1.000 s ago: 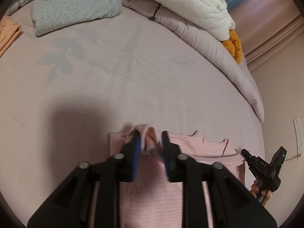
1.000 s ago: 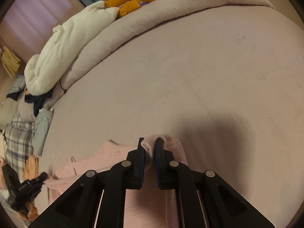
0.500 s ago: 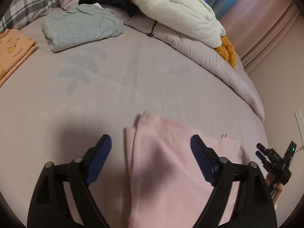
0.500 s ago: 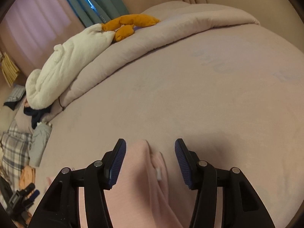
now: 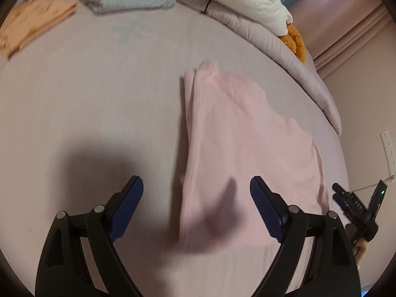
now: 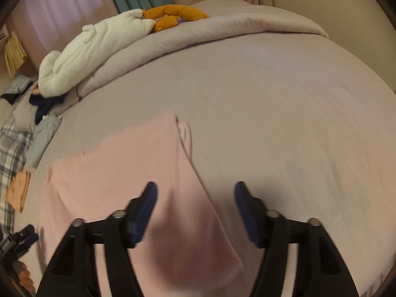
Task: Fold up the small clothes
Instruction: 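Grasp the folded shirt's hem edge with both grippers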
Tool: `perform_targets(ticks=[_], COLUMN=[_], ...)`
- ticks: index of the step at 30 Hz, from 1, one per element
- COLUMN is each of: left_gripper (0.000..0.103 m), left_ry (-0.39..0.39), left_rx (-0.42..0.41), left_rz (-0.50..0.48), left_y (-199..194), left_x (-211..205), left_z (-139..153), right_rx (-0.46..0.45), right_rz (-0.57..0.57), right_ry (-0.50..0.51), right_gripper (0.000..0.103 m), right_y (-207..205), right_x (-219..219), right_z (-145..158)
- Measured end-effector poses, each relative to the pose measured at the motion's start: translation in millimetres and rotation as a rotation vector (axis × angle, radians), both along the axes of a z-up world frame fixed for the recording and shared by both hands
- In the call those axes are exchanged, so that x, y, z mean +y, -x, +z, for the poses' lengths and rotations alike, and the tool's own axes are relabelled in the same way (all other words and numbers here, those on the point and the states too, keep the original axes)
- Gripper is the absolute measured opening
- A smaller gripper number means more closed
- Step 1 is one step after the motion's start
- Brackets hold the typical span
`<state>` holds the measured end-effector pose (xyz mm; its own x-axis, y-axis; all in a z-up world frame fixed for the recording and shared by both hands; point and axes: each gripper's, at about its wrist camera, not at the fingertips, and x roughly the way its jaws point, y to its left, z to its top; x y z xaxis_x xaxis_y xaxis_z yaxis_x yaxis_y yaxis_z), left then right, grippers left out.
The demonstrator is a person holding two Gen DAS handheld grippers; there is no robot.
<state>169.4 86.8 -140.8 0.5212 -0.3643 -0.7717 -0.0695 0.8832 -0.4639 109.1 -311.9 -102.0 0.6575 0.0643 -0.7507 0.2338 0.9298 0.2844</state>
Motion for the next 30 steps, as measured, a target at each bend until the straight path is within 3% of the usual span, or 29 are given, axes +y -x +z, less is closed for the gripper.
perform_targets(ticks=[10, 13, 15, 16, 20, 21, 23, 27, 30], left_gripper=[0.085, 0.07, 0.055, 0.052, 0.018, 0.017, 0.015, 0.012, 0.011], left_ry=[-0.042, -0.044, -0.006, 0.015, 0.038, 0.045, 0.031, -0.021, -0.034], left_rx=[0.002, -0.002, -0.003, 0.001, 0.017, 0.023, 0.02, -0.002, -0.006], left_rz=[-0.039, -0.047, -0.058, -0.055, -0.043, -0.043, -0.039, -0.05, -0.063], left_y=[23.7, 24.5, 23.3, 21.7, 18.1, 18.5, 21.9, 36.0, 47.0], left_x=[-19.2, -25.3, -28.4, -29.1, -31.5, -31.9, -33.7, -39.5, -41.8], left_z=[-14.0, -16.6, -20.0, -21.6, -25.4, -25.7, -22.1, -10.8, -4.6], right_rx=[0.057, 0.045, 0.027, 0.017, -0.02, -0.027, -0.028, -0.084, -0.132], right_rz=[-0.014, 0.013, 0.03, 0.037, 0.043, 0.039, 0.041, 0.043, 0.054], right_ry=[-0.116, -0.166, -0.2, -0.217, -0.274, -0.269, -0.278, -0.225, -0.243], right_gripper=[0.07, 0.07, 0.07, 0.069, 0.046, 0.031, 0.02, 0.016, 0.015], right_y=[40.7, 43.2, 37.1, 31.0, 8.6, 2.1, -6.2, 18.8, 35.9], right_x=[-10.8, -3.8, 0.3, 1.9, 3.0, 3.3, 4.7, 10.9, 8.2], right_z=[-27.9, -30.9, -34.7, -36.6, -41.9, -42.1, -39.7, -25.4, -11.9])
